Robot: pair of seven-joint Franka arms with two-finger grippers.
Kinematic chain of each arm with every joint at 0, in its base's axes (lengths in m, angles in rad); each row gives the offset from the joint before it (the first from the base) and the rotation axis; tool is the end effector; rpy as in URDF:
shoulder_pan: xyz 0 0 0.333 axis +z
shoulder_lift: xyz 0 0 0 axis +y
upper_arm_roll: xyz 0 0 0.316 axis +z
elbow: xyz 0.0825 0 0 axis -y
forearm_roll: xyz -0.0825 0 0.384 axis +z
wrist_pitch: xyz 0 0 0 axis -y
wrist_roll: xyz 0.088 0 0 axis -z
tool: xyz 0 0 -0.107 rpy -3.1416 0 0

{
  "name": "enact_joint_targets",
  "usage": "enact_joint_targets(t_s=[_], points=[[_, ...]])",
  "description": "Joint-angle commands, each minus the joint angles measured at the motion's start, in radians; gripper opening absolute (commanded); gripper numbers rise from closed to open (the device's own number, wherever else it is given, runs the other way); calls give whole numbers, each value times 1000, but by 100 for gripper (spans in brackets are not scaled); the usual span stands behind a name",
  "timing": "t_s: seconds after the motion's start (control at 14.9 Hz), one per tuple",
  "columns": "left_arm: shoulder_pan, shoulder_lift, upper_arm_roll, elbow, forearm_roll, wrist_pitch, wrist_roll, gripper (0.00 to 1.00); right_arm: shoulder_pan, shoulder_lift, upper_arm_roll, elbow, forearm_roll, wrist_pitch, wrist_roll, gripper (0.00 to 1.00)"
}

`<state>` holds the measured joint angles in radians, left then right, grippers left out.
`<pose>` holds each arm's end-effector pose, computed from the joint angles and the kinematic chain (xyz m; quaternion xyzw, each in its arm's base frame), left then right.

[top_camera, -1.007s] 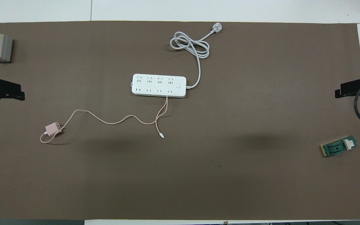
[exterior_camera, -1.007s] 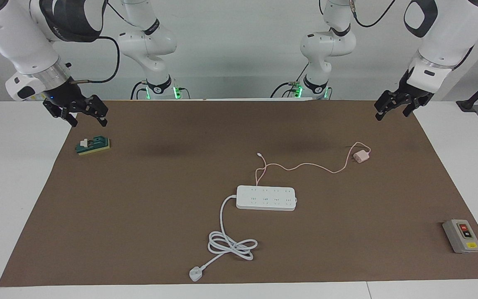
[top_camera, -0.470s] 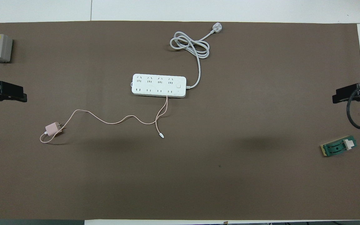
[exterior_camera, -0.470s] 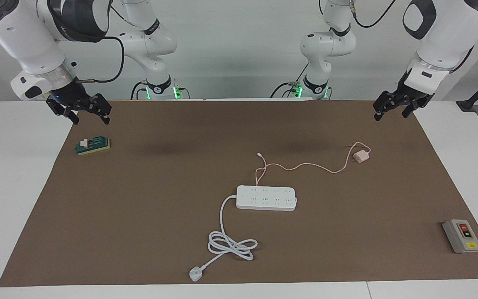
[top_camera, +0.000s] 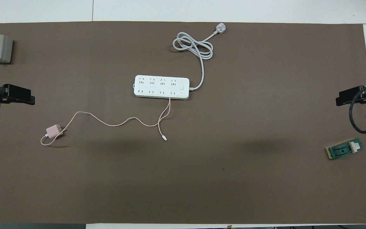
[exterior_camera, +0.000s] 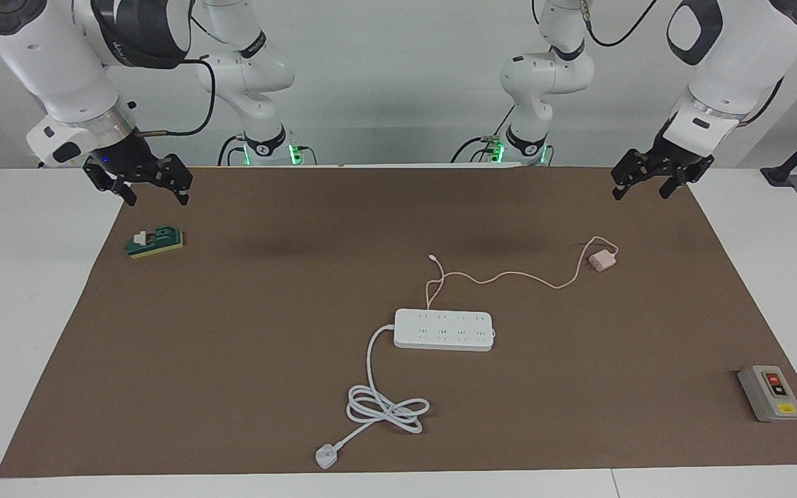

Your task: Unplug charger and place it aside

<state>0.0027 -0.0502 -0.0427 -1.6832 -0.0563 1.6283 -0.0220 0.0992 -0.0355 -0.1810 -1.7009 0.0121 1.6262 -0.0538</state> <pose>0.5418 -0.0280 0.6039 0.9996 -0.0073 -0.0032 0.0269 0.5433 -0.0449 0.5869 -0.9997 0.0143 0.0192 0.0105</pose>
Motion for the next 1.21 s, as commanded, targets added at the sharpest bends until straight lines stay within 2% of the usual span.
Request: enact_joint_targets(t_s=[0.0, 0.47, 1.14], points=[[-10, -17, 10, -26, -8, -4, 22, 100, -7, -14, 6, 0, -15, -19, -6, 100], [-10, -33, 10, -58, -4, 5, 62, 100, -46, -12, 6, 0, -15, -19, -6, 100], [-10, -20, -2, -10, 32, -88, 63, 100, -46, -14, 6, 0, -15, -34, -6, 100]])
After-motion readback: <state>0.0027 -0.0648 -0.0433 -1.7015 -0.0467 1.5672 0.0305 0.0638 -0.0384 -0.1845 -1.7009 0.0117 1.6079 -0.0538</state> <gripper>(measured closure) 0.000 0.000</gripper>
